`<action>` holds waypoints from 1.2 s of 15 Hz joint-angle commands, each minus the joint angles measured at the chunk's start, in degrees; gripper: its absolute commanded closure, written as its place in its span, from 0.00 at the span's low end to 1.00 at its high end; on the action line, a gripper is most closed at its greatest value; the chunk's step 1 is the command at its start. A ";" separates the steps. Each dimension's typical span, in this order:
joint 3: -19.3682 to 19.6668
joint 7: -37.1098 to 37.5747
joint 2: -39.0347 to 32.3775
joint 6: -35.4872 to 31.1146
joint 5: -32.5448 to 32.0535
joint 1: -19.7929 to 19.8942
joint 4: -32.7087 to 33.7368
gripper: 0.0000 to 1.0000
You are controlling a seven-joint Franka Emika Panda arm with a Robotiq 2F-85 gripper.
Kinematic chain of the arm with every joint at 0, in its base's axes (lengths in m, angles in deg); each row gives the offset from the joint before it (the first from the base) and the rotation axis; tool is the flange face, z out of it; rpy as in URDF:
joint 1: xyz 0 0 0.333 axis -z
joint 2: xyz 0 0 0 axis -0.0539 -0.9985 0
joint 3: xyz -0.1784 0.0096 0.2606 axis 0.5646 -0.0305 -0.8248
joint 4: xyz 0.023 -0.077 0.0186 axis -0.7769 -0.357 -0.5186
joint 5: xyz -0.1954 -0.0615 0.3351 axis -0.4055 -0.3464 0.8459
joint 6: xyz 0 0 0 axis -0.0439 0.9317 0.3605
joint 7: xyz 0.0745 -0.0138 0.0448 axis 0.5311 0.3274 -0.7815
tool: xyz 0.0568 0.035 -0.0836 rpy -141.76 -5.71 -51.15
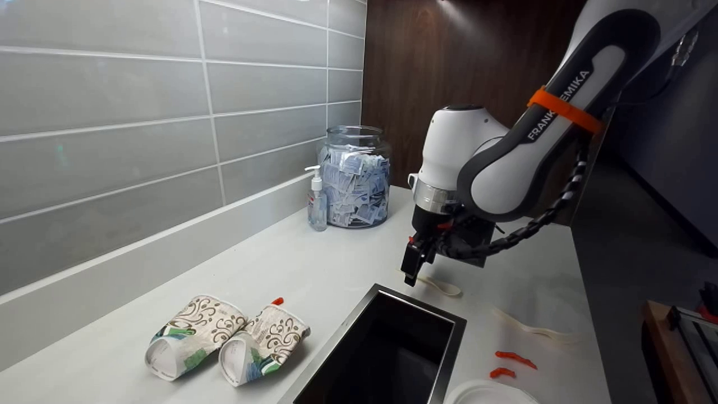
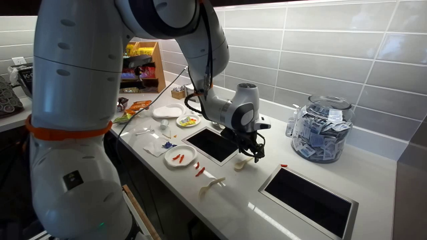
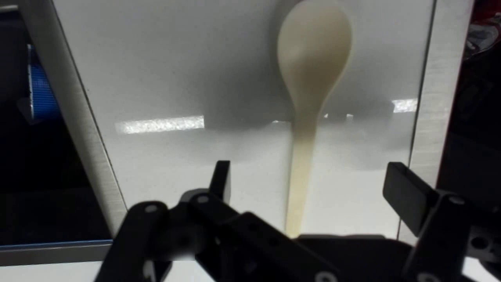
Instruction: Put the corn snacks into the hole in the table with the spoon
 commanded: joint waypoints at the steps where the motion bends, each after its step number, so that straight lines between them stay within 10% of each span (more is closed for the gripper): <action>1: 0.66 0.20 -2.04 -0.80 0.68 -0.85 1.28 0.00; 12: -0.79 -0.87 -1.64 -0.27 2.94 -0.22 1.60 0.95; 18: -1.73 -1.14 -1.13 0.62 7.47 1.53 2.14 0.97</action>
